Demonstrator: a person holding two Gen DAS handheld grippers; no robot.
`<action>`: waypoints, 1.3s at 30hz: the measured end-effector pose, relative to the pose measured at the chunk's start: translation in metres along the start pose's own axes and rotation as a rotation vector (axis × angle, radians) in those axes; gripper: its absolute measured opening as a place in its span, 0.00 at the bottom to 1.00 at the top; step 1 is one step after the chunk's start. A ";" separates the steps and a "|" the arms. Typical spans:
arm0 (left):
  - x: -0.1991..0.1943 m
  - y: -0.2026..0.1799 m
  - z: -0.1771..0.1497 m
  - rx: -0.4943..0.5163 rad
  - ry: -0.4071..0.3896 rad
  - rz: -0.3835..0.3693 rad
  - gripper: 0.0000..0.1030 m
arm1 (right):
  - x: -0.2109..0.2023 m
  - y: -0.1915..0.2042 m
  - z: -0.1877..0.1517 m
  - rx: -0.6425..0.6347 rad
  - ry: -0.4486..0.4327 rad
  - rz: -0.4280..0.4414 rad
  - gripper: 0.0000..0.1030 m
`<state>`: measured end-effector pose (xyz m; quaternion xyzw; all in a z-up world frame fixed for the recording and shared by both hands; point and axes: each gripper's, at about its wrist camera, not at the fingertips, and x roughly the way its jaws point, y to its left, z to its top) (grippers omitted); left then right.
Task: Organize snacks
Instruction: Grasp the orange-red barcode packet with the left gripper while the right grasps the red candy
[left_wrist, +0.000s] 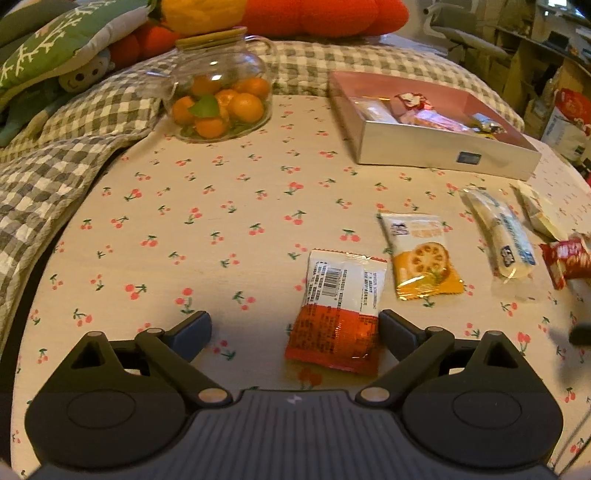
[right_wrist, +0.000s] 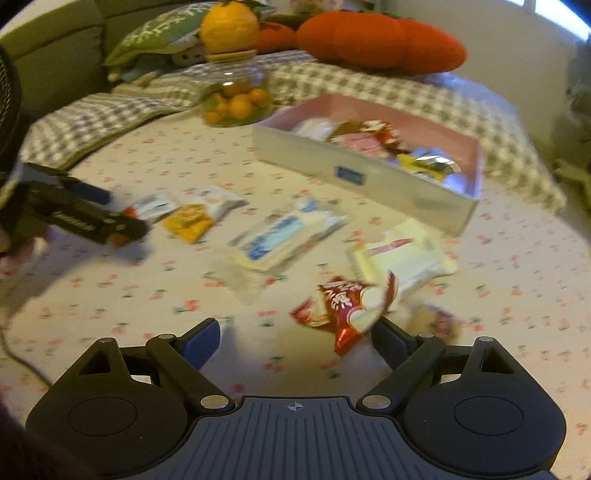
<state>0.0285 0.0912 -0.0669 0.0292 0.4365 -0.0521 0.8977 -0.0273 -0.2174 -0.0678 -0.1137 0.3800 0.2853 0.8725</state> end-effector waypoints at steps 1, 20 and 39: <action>0.000 0.001 0.000 -0.004 0.001 0.004 0.92 | -0.002 0.002 0.000 -0.001 0.001 0.023 0.88; -0.004 -0.004 0.001 0.019 -0.025 -0.034 0.61 | 0.002 -0.014 0.003 0.064 -0.044 -0.138 0.85; -0.005 -0.003 0.005 0.015 -0.019 -0.064 0.39 | 0.005 -0.008 0.007 0.049 -0.055 -0.144 0.38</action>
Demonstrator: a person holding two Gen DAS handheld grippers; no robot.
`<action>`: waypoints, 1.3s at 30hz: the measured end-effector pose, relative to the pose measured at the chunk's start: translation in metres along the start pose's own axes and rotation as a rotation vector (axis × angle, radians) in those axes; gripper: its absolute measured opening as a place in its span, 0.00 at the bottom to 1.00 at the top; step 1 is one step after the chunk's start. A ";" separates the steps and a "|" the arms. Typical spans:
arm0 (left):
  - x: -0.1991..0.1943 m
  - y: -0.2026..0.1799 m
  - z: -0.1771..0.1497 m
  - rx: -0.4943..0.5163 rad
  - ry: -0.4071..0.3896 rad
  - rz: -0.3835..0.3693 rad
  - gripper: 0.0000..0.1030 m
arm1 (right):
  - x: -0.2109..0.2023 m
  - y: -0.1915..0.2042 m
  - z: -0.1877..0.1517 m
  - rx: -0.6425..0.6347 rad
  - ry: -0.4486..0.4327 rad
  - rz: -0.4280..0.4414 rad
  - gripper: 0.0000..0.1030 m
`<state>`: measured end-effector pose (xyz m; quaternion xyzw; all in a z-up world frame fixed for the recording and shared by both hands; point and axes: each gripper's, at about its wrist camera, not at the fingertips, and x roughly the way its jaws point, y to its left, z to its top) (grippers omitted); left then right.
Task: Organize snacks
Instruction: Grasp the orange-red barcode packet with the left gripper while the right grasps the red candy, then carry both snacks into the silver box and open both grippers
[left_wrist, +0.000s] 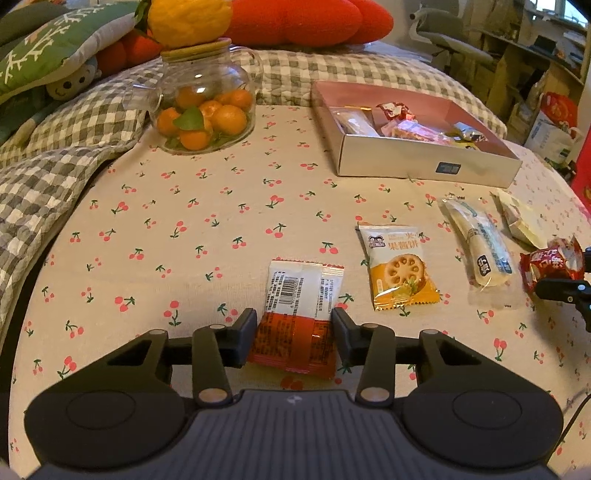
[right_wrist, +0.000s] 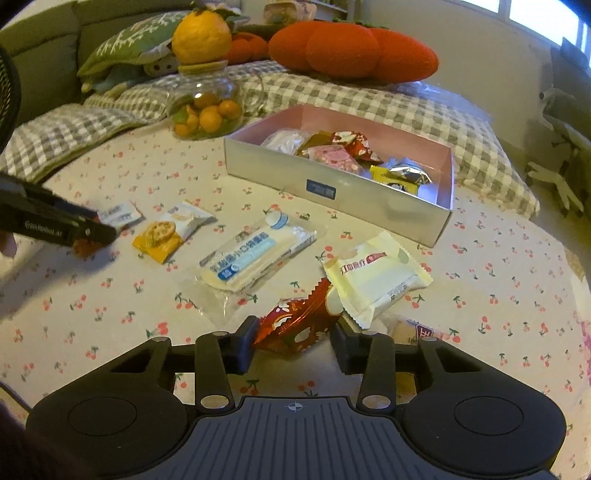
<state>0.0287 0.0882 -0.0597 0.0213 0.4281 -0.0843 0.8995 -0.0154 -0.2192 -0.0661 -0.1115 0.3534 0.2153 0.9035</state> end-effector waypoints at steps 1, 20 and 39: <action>0.000 0.000 0.000 -0.004 0.001 -0.003 0.38 | -0.001 -0.001 0.001 0.010 -0.004 0.003 0.37; -0.011 -0.001 0.010 -0.049 -0.028 -0.055 0.36 | -0.016 -0.014 0.014 0.110 -0.063 0.010 0.26; -0.020 -0.010 0.046 -0.126 -0.086 -0.102 0.36 | -0.024 -0.023 0.048 0.178 -0.136 0.026 0.26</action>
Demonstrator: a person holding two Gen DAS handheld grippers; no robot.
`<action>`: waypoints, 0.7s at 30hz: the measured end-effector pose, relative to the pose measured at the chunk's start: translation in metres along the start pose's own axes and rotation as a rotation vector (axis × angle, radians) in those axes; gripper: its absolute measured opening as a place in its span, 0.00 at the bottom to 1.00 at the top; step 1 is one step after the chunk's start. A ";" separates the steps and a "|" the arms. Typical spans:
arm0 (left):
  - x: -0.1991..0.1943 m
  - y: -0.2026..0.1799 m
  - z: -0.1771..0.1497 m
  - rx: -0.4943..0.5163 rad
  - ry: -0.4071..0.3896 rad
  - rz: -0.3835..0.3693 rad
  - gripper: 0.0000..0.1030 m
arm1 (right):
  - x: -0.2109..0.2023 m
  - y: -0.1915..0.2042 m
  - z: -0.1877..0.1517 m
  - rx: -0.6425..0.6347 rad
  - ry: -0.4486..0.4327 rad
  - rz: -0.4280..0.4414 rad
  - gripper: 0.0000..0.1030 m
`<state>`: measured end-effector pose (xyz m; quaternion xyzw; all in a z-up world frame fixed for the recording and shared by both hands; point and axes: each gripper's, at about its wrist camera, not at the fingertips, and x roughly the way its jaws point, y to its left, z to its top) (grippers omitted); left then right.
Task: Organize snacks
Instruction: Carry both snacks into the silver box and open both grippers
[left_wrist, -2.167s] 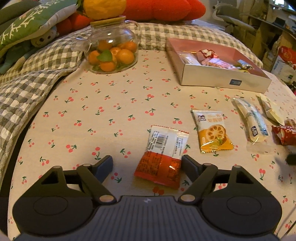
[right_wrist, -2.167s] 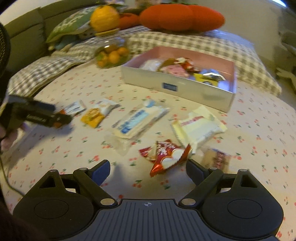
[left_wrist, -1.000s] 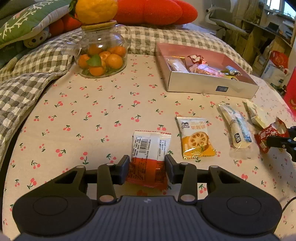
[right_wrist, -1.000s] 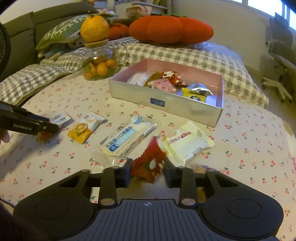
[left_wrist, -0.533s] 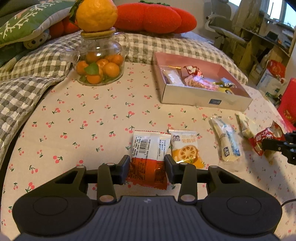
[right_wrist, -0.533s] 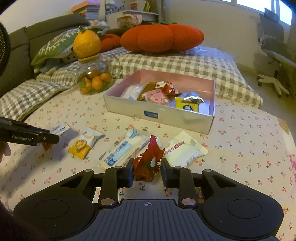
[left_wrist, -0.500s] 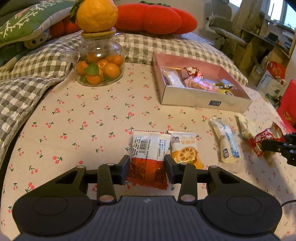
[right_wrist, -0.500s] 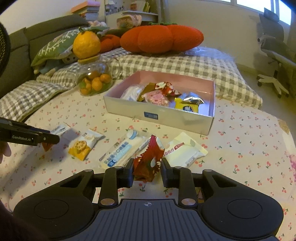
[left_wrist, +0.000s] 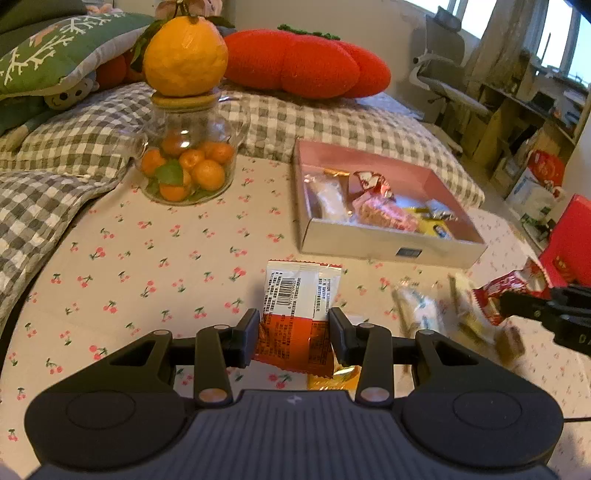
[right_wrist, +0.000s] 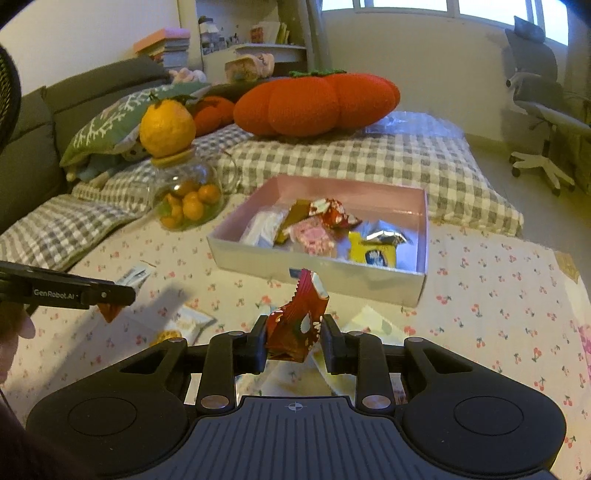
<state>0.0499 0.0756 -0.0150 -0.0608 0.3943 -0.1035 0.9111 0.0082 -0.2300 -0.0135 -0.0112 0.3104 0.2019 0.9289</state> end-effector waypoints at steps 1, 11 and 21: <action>0.000 -0.002 0.002 -0.003 -0.003 -0.003 0.36 | 0.001 0.000 0.002 0.005 -0.002 -0.001 0.26; 0.012 -0.025 0.030 -0.044 -0.045 -0.021 0.36 | 0.016 -0.014 0.028 0.095 -0.032 -0.013 0.26; 0.042 -0.045 0.053 -0.094 -0.069 -0.023 0.36 | 0.038 -0.044 0.053 0.273 -0.065 -0.023 0.26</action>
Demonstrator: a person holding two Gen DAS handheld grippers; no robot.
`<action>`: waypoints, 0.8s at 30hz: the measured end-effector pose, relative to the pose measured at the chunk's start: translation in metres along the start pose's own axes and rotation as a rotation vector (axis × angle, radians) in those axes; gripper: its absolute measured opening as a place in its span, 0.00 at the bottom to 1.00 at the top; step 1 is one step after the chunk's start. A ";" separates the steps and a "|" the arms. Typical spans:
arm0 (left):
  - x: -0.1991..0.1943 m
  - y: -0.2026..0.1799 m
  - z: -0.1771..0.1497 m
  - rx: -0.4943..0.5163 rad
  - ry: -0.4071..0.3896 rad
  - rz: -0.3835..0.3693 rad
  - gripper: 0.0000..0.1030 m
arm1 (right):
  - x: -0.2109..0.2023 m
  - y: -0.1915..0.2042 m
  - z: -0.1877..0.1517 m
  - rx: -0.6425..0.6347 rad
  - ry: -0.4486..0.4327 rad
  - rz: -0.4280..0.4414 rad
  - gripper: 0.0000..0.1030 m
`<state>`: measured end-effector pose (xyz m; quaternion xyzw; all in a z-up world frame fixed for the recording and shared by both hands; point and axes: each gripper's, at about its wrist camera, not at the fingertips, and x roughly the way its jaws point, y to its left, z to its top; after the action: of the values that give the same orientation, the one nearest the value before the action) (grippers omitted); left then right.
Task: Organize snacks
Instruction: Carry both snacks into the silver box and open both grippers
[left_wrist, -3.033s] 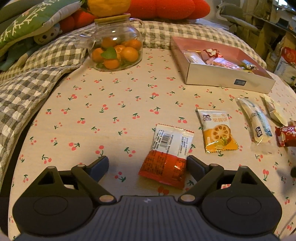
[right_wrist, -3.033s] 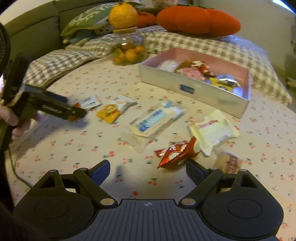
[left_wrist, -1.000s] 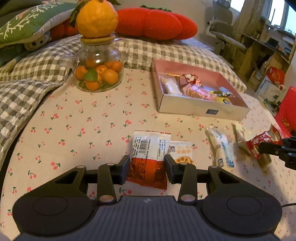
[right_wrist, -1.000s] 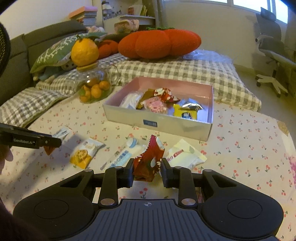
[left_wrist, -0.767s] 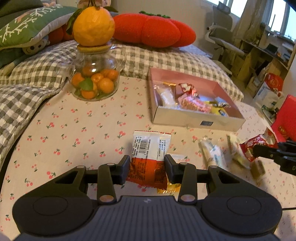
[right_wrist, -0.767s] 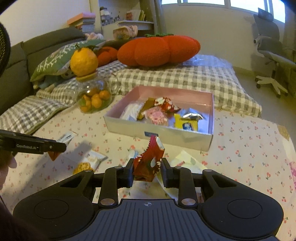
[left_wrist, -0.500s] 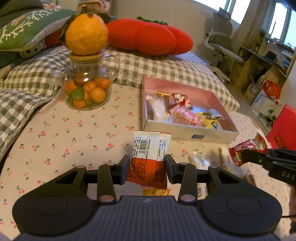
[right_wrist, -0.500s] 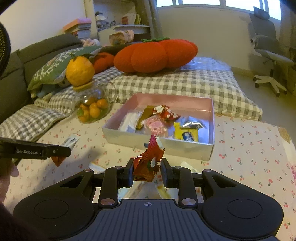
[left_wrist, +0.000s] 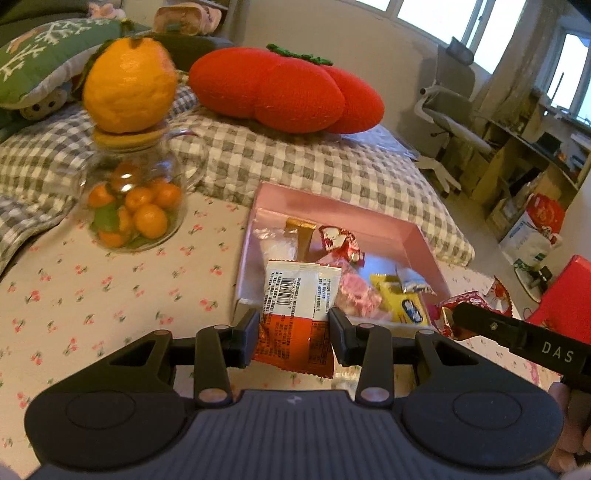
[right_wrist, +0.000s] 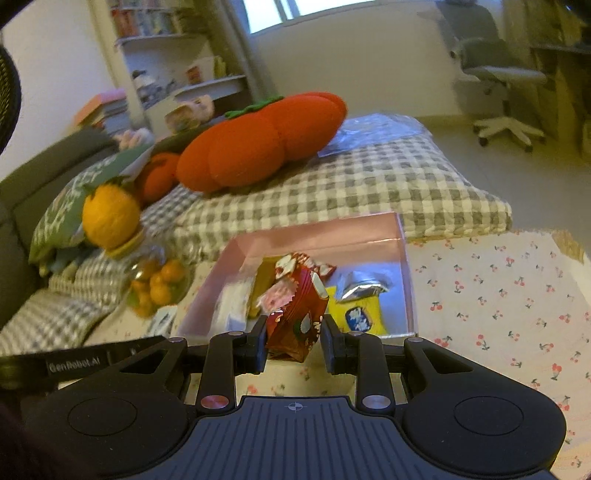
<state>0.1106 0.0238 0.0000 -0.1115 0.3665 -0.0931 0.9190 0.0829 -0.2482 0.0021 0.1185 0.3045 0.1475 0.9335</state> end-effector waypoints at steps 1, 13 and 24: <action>0.005 -0.002 0.003 0.005 -0.004 0.005 0.36 | 0.004 -0.003 0.004 0.009 0.001 -0.005 0.26; 0.058 -0.015 0.036 0.076 -0.021 0.035 0.36 | 0.053 -0.037 0.036 0.061 0.000 -0.071 0.27; 0.099 -0.013 0.053 0.112 -0.017 0.103 0.36 | 0.097 -0.059 0.055 0.081 0.004 -0.102 0.27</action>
<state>0.2171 -0.0063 -0.0235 -0.0419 0.3581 -0.0649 0.9305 0.2031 -0.2761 -0.0250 0.1402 0.3176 0.0877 0.9337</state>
